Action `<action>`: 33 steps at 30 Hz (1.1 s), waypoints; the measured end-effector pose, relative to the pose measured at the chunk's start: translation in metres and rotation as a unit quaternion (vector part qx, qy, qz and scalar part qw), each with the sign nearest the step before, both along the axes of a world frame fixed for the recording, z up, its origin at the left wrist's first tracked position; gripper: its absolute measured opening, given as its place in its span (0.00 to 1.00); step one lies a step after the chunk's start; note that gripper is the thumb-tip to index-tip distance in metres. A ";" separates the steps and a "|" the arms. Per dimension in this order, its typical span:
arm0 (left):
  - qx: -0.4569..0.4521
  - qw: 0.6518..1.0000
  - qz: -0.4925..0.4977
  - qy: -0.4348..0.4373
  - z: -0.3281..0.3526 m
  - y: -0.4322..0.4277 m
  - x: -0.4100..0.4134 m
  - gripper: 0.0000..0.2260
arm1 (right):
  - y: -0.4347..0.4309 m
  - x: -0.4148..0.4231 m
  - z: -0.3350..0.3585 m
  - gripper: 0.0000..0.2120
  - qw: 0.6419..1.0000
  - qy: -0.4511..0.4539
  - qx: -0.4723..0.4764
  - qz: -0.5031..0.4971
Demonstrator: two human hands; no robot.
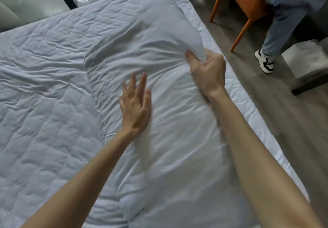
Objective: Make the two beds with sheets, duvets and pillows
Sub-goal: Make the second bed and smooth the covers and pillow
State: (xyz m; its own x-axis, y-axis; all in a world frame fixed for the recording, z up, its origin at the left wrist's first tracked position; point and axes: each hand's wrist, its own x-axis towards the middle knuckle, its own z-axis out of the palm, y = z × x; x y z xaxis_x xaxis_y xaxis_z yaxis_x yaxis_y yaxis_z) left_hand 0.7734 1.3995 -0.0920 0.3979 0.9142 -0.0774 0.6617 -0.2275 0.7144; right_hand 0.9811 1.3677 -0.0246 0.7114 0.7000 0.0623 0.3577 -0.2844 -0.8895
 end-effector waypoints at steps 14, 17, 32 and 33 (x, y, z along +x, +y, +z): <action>-0.032 0.956 -0.142 0.256 -0.060 -0.008 0.041 0.25 | -0.063 0.059 -0.105 0.41 0.915 0.008 -0.400 -0.063; -0.021 0.955 -0.134 0.262 -0.063 -0.012 0.042 0.25 | -0.098 0.038 -0.106 0.46 0.901 -0.001 -0.415 -0.124; 0.028 0.962 -0.139 0.233 -0.046 -0.012 0.058 0.30 | -0.072 0.109 -0.118 0.21 0.937 -0.105 -0.301 -0.140; 0.023 0.953 -0.157 0.257 -0.054 -0.020 0.056 0.30 | -0.076 0.106 -0.133 0.20 0.924 -0.084 -0.339 -0.155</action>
